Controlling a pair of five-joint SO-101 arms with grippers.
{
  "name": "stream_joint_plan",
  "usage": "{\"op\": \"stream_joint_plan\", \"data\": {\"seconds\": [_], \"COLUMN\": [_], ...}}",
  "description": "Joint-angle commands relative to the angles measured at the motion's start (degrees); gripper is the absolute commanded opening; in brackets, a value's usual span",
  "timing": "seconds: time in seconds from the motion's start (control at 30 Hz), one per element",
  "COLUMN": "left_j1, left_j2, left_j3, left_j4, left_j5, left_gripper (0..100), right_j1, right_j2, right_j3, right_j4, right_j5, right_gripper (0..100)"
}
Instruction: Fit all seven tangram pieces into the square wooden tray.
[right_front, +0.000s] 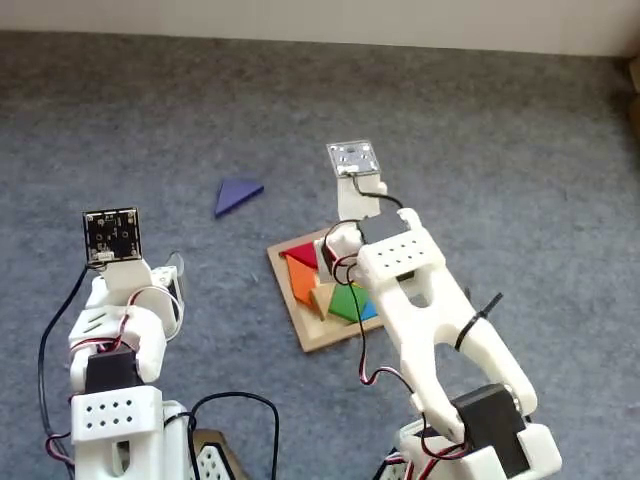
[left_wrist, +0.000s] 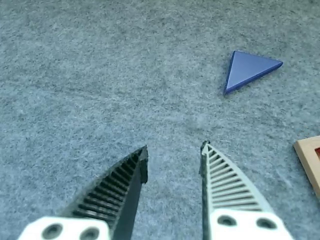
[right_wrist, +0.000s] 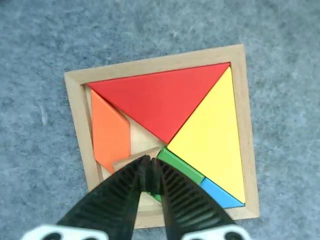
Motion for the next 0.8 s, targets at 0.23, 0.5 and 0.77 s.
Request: {"op": "stream_joint_plan", "data": {"seconds": [0.23,0.5,0.77], "left_j1": [-0.57,-0.57,-0.57], "left_j2": [-0.84,-0.84,-0.84], "left_j3": [-0.4,-0.4,-0.4], "left_j4": [-1.14,-1.14,-1.14], "left_j5": [-0.53,-0.53,-0.53], "left_gripper": [19,19,19], "right_j1": [-9.63,-14.2,-11.56], "right_j2": [-3.38,-2.77,7.6], "right_j3": [0.57,0.66,0.22], "right_j4": [0.92,0.57,0.57], "right_j5": [-0.62,-4.48,-4.57], "right_gripper": [5.4,17.3,17.3]}}
